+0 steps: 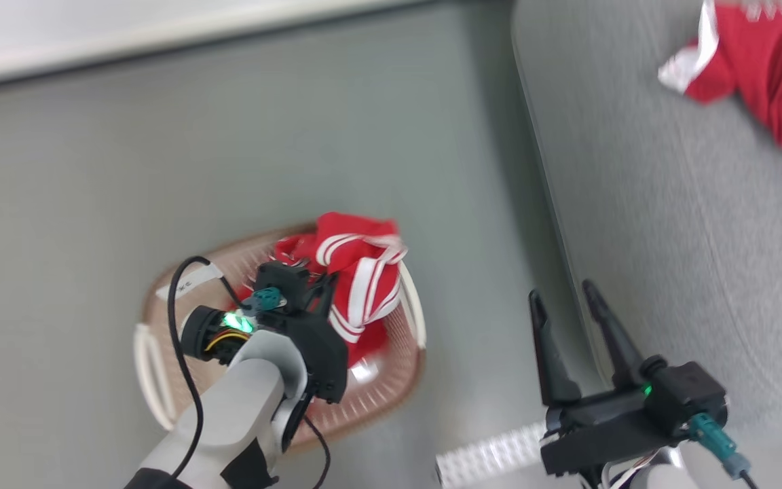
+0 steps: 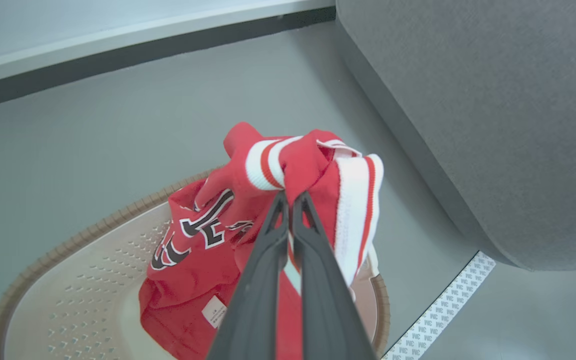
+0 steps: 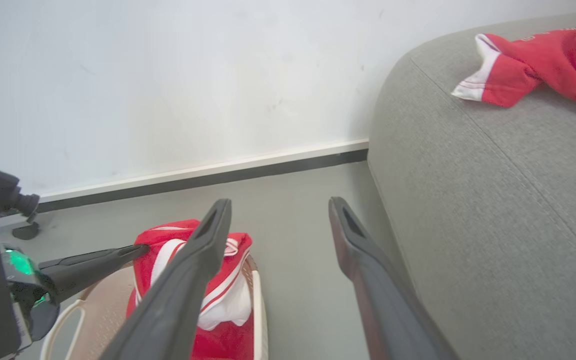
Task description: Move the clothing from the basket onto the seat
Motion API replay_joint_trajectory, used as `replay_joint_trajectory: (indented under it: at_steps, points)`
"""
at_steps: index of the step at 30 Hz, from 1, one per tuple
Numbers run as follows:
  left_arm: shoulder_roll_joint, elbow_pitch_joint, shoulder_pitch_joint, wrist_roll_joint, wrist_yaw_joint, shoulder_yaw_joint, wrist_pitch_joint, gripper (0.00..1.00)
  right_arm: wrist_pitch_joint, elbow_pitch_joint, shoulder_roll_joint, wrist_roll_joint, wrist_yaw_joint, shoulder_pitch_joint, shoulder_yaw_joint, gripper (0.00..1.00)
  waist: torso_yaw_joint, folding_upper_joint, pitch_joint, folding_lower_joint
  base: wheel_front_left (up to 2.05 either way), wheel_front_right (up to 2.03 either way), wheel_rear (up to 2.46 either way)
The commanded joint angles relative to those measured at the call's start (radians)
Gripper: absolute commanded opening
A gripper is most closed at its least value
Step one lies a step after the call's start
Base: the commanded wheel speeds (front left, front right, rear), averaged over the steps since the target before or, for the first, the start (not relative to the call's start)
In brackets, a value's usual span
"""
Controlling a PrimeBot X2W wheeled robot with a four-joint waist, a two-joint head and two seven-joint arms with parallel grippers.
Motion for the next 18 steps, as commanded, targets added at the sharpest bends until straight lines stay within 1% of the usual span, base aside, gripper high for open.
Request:
replay_joint_trajectory:
  at_steps: [1, 7, 8, 13, 18]
  points:
    - [-0.002, -0.021, 0.025, -0.012, 0.014, -0.013, 0.006, 0.0, 0.01, 0.02, -0.003, 0.015, 0.0, 0.031, 0.011, 1.0, 0.199, 0.0001, -0.332, 0.0002, 0.0, 0.0, 0.0]
    - [-0.002, -0.12, -0.02, -0.047, 0.041, -0.005, 0.019, 0.0, 0.045, 0.065, -0.003, 0.025, 0.0, 0.059, 0.061, 1.0, 0.258, 0.0001, -0.482, 0.0002, 0.0, 0.0, 0.0]
    - [-0.002, -0.12, -0.02, -0.047, 0.041, -0.005, 0.019, 0.0, 0.045, 0.065, -0.003, 0.025, 0.0, 0.059, 0.061, 1.0, 0.258, 0.0001, -0.482, 0.0002, 0.0, 0.0, 0.0]
    - [-0.002, -0.184, -0.073, -0.06, 0.05, 0.009, 0.04, 0.0, 0.067, 0.084, -0.002, 0.046, 0.0, 0.055, 0.104, 1.0, 0.285, 0.0001, -0.562, 0.0002, 0.0, 0.0, 0.0]
    - [-0.002, -0.23, -0.132, -0.06, 0.051, 0.007, 0.063, 0.0, 0.08, 0.106, -0.002, 0.068, 0.0, 0.019, 0.161, 1.0, 0.287, 0.0001, -0.606, 0.0002, 0.0, 0.0, 0.0]
